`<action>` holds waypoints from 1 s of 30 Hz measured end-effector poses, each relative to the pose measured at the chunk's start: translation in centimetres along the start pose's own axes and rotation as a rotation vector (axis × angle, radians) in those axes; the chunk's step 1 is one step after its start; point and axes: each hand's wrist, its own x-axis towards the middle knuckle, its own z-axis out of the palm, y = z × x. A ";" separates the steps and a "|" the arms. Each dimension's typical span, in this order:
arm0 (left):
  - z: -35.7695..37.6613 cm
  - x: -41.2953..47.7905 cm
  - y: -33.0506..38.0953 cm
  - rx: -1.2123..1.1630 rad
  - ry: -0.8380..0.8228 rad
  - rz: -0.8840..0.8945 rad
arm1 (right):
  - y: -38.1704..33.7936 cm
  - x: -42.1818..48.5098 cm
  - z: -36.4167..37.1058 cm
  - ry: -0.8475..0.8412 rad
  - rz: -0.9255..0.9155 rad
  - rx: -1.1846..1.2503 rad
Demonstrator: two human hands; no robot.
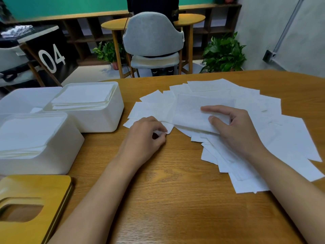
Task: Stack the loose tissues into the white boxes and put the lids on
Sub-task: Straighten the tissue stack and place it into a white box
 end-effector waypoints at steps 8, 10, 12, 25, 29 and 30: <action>-0.2 -0.8 2.2 -0.228 0.053 0.204 | -0.6 -0.5 0.4 -0.132 -0.088 -0.163; -0.1 -0.9 2.8 -0.270 0.099 0.249 | -0.9 -0.9 0.7 -0.192 -0.123 -0.162; -0.1 -0.9 3.2 -0.295 0.156 0.285 | -1.3 -1.2 1.0 -0.227 -0.147 -0.145; -2.8 -0.6 1.9 -0.561 0.038 -0.003 | -1.9 -0.7 0.5 -0.098 0.067 0.079; -3.0 -0.8 2.4 -0.611 -0.035 -0.028 | -2.8 -1.2 0.8 -0.283 0.035 0.166; -2.9 -0.8 2.5 -0.600 -0.053 -0.027 | -2.9 -1.4 1.0 -0.310 0.027 0.180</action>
